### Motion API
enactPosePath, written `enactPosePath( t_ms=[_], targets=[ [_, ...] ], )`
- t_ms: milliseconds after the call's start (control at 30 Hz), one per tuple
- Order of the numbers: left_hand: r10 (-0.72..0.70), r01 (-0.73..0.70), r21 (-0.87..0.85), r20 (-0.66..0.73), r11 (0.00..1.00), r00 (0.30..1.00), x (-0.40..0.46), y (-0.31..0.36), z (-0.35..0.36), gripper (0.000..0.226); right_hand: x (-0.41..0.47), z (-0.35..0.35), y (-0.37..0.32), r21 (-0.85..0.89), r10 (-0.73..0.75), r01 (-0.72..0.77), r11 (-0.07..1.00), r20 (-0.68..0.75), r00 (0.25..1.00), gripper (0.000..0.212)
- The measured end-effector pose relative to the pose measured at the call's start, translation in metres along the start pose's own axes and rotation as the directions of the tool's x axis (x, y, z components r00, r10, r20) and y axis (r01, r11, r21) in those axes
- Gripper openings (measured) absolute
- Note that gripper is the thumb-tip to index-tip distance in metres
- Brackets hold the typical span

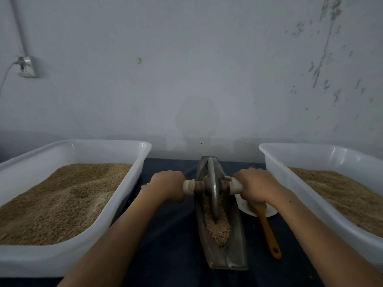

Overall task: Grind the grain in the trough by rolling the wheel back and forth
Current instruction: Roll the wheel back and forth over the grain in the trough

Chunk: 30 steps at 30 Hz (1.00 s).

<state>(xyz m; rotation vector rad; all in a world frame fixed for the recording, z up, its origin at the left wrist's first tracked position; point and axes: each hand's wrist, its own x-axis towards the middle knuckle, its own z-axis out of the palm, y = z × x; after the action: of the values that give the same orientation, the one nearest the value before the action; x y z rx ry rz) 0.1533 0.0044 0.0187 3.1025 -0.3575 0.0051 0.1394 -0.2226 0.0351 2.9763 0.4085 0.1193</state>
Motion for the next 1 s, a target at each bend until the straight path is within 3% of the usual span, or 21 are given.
enactPosePath(
  t_ms=[100,200,267,367,533,667,767,900,1000],
  targets=[
    [0.007,0.001,0.045,-0.165,0.999,0.986,0.001,0.002,0.004,0.016,0.001,0.008,-0.001,0.015,0.015,-0.012,1.0,-0.174,0.985,0.016],
    [0.013,0.008,0.073,-0.288,0.997,0.958,-0.001,0.006,0.006,0.012,0.001,0.014,0.0,0.069,0.022,-0.007,0.998,-0.213,0.977,0.019],
    [0.019,0.009,0.093,-0.3,0.996,0.954,-0.001,0.007,0.005,0.015,0.001,0.015,0.002,0.083,0.03,-0.014,0.996,-0.193,0.981,0.017],
    [0.006,0.013,0.104,-0.178,0.994,0.984,-0.002,0.008,0.001,0.022,0.003,0.01,0.005,0.061,0.022,-0.018,0.998,-0.063,0.998,0.016],
    [-0.013,0.014,0.0,0.137,1.0,0.991,-0.002,0.002,-0.005,0.033,0.003,-0.001,0.008,0.114,0.003,-0.027,0.993,0.209,0.978,0.033],
    [-0.004,0.008,-0.023,0.161,1.0,0.987,-0.001,0.002,-0.005,0.034,0.004,0.0,0.009,0.129,0.015,-0.046,0.991,0.233,0.972,0.037],
    [-0.004,0.004,0.006,0.046,1.0,0.999,0.001,0.001,-0.002,0.028,0.005,0.003,0.007,0.099,0.021,-0.036,0.994,0.144,0.989,0.028],
    [-0.005,0.016,0.046,-0.237,0.999,0.972,0.005,0.0,0.01,0.014,0.004,0.013,0.001,0.013,0.032,-0.03,0.999,-0.216,0.976,0.012],
    [-0.006,0.012,0.018,-0.303,1.0,0.953,0.007,0.0,0.016,0.014,0.004,0.016,-0.002,-0.015,0.016,-0.023,1.0,-0.325,0.946,0.009]
  ],
)
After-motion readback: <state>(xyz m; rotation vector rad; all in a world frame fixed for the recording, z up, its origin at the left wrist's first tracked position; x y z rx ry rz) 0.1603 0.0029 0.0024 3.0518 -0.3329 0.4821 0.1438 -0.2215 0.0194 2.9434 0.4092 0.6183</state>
